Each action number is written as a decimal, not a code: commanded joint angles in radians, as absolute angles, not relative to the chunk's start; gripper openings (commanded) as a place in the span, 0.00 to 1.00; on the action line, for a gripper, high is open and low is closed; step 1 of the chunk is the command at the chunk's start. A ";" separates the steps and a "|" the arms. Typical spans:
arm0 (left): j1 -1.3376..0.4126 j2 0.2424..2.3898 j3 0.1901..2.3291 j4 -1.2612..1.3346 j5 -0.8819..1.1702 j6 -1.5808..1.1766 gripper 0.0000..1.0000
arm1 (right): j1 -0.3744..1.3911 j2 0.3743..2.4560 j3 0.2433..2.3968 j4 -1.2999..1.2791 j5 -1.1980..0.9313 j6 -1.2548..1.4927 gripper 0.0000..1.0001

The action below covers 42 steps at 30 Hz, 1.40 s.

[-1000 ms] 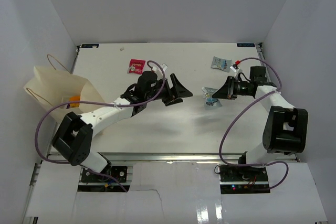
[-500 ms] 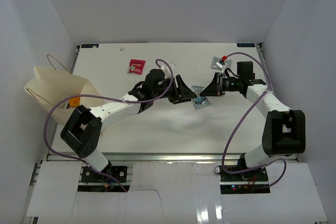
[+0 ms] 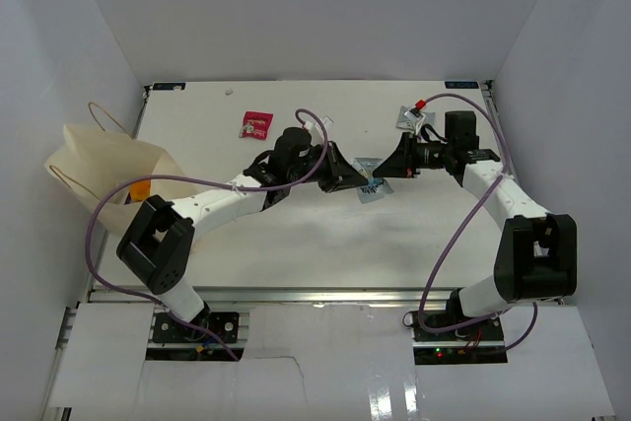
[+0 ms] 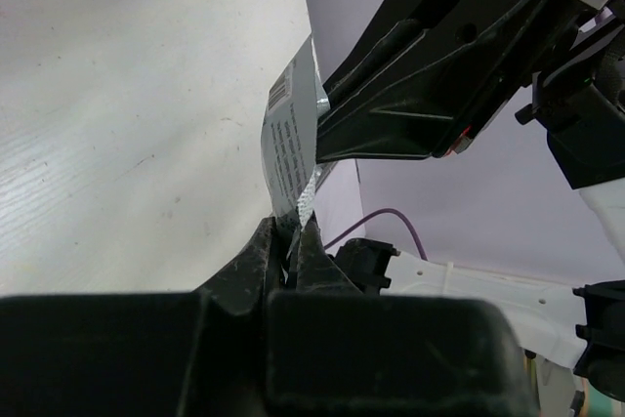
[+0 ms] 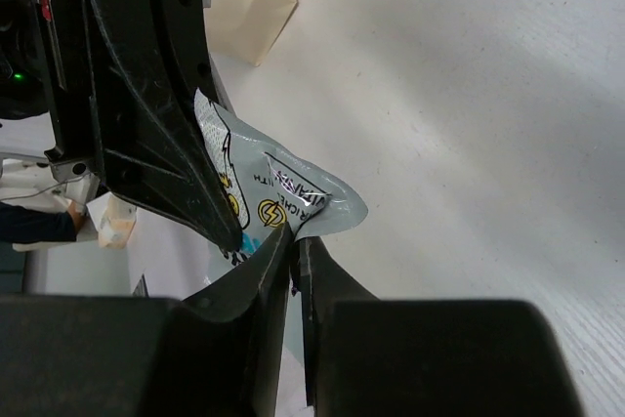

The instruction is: Place the snacks into the paper bag

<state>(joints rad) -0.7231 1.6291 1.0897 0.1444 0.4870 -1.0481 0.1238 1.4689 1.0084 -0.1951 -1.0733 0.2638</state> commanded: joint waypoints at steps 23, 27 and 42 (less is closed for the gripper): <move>-0.729 1.285 1.806 -1.064 -0.555 -0.732 0.00 | -0.029 1.382 1.048 -0.181 -1.200 0.072 0.84; -0.729 1.397 2.094 -1.260 -0.728 -0.696 0.00 | -0.037 1.382 1.037 -0.181 -1.186 0.071 0.84; -0.700 1.194 2.079 -1.404 -0.933 -0.615 0.00 | -0.067 1.410 1.035 -0.189 -1.157 0.061 0.84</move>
